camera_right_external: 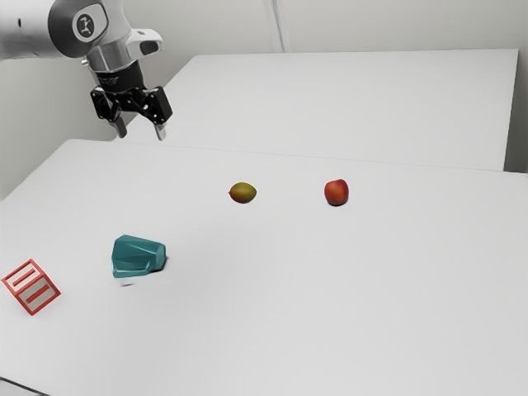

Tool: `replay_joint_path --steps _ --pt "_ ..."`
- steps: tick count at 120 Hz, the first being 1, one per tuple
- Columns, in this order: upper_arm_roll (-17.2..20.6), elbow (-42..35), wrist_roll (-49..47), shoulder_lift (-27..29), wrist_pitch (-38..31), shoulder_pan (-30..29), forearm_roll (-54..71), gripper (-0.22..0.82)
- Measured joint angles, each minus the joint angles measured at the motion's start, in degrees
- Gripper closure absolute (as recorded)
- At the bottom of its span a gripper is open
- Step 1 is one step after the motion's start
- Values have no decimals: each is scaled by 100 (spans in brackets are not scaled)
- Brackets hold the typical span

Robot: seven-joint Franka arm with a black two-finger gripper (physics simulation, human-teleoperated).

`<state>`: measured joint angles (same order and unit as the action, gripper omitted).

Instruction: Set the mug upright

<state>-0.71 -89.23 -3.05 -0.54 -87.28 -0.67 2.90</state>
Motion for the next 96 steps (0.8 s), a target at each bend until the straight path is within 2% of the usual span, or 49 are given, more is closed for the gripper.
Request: replay_joint_path --steps 54,81,96 --pt "-34 -361 21 343 -7 -22 0 2" --pt "-63 -529 219 421 -41 -672 -106 2" --pt "-133 -985 447 502 -374 -1004 -480 2"
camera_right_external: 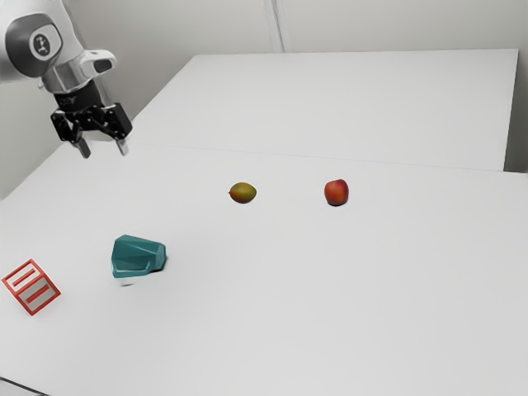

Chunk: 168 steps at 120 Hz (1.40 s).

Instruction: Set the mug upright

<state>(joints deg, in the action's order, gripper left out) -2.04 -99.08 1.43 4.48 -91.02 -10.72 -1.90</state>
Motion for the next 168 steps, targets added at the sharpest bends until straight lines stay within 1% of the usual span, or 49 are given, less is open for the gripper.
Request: replay_joint_path --steps 19,54,86,113,127,145,168 --pt "-57 -388 392 -1 -381 -683 -673 2" --pt "-68 -1279 1298 -24 -1026 -1679 -1932 2" --pt "-139 -1880 2496 -241 -1365 -2268 -3188 2" --pt "-147 -2185 3647 -538 -1481 -2778 -4155 2" --pt "-228 -2284 4235 -843 -1485 -2876 -4536 2" --pt "-251 -2298 4882 -1224 -1487 -2669 -4843 2" --pt "-253 -2286 5392 -1510 -1433 -2664 -5023 2"
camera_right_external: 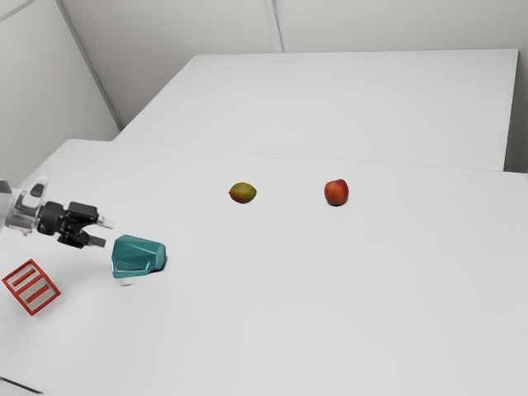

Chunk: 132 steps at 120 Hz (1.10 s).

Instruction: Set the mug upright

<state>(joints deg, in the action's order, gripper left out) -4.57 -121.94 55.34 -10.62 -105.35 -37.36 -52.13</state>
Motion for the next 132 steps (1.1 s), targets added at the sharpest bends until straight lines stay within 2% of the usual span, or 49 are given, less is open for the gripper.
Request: replay_joint_path --steps 60,132 --pt "0 44 -123 -331 423 54 188 2" --pt "44 18 44 -554 183 129 -499 3"
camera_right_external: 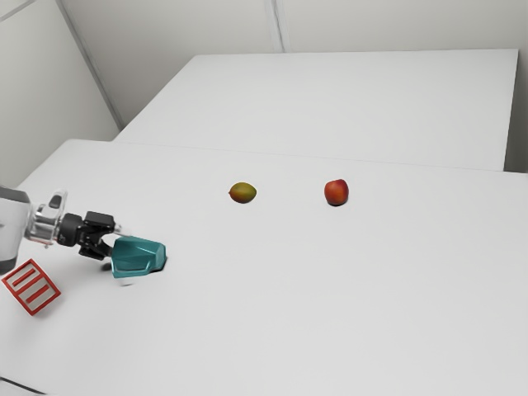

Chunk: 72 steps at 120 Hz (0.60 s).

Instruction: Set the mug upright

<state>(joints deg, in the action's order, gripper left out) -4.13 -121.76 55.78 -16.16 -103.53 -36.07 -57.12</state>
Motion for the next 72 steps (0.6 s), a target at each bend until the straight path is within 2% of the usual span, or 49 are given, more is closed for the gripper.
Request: replay_joint_path --steps 10,21,54,72 --pt "3 -6 75 -20 3 7 -99 4" --pt "2 -7 146 -27 22 19 -153 11" --pt "0 -11 303 -24 74 21 -198 47" --pt "-1 -7 354 -16 118 21 -201 63"
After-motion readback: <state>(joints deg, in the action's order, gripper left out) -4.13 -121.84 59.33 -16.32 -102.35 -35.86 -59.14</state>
